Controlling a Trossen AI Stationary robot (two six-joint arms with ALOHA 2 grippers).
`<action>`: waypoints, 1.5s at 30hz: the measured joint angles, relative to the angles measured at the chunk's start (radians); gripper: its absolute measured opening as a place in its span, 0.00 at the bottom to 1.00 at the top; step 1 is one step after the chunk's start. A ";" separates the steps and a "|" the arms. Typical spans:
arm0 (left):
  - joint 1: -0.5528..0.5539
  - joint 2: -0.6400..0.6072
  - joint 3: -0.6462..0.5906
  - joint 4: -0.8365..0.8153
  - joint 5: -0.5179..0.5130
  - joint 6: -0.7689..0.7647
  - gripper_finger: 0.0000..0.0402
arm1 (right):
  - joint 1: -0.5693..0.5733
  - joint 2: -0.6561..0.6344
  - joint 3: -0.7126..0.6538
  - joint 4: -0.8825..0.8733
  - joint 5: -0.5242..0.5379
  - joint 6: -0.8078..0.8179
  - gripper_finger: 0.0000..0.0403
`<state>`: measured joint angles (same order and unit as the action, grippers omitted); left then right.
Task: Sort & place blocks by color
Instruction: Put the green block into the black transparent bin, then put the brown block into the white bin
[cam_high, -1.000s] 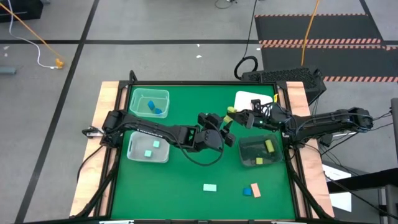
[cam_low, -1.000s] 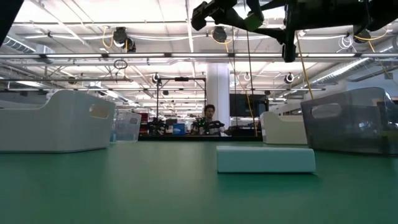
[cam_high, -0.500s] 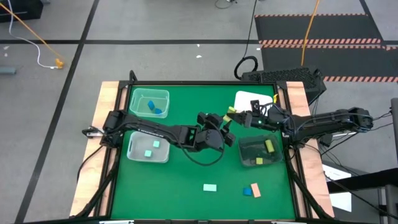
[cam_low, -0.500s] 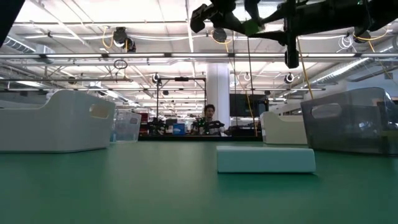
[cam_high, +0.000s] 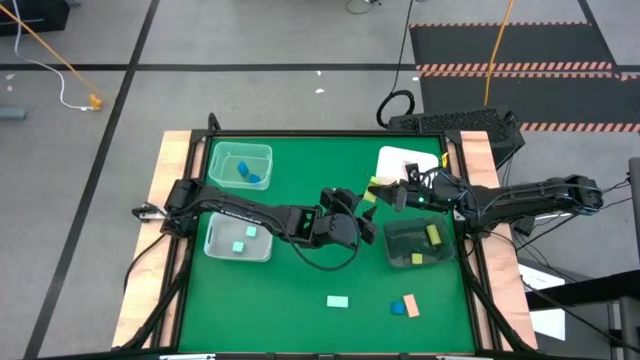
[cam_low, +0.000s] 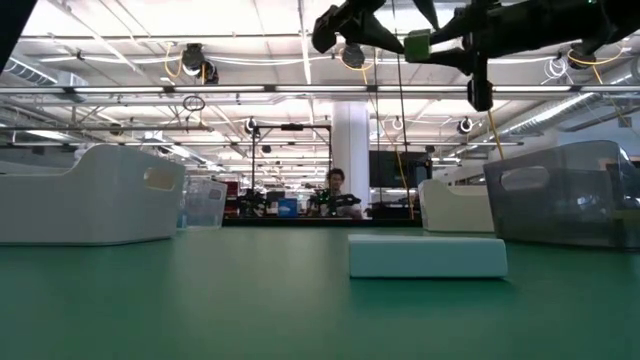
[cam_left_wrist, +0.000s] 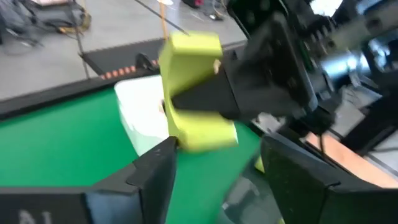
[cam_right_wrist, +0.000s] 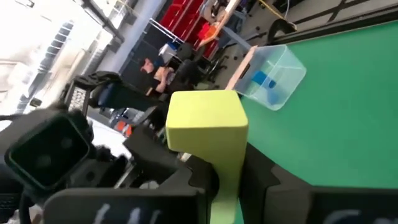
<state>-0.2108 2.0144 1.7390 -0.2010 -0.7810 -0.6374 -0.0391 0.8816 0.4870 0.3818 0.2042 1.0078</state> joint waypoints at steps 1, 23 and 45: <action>-0.001 0.000 0.000 -0.006 0.017 -0.003 0.59 | 0.000 -0.015 0.000 -0.017 0.001 -0.003 0.07; -0.034 0.000 0.001 -0.226 0.193 -0.186 0.67 | 0.212 -0.220 0.000 -0.861 -0.444 0.159 0.07; -0.031 -0.001 0.002 -0.244 0.190 -0.212 0.68 | 0.262 -0.199 0.000 -0.965 -0.383 0.095 0.41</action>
<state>-0.2419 2.0132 1.7405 -0.4454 -0.5909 -0.8494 0.2226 0.6827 0.4870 -0.5835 -0.1790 1.1025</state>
